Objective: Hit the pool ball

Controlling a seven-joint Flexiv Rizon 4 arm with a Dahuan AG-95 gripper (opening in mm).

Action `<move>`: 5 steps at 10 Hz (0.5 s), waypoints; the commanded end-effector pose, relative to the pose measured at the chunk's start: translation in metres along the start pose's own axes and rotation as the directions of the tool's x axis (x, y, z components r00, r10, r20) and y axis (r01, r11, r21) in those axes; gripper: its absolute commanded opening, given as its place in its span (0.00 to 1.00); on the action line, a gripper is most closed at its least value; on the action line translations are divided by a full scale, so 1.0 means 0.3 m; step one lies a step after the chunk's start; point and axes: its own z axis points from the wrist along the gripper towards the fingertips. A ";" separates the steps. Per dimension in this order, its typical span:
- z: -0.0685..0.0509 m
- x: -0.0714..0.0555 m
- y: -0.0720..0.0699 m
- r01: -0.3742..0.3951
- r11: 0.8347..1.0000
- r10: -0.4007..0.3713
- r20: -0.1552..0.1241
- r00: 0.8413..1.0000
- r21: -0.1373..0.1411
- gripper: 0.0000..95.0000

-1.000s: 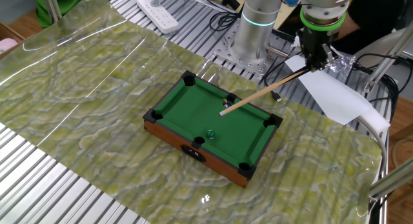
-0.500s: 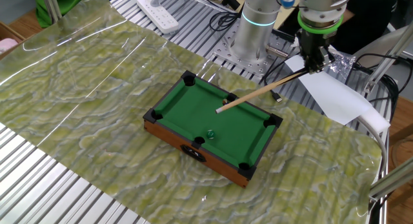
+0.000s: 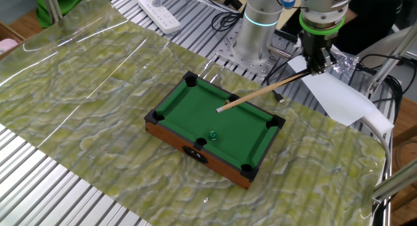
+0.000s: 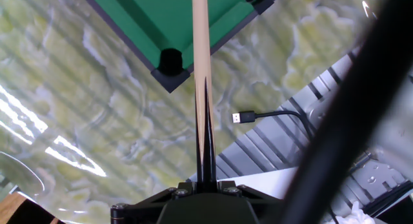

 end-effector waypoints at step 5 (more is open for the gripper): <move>0.000 0.000 0.000 -0.018 1.000 0.018 0.008 1.000 0.002 0.00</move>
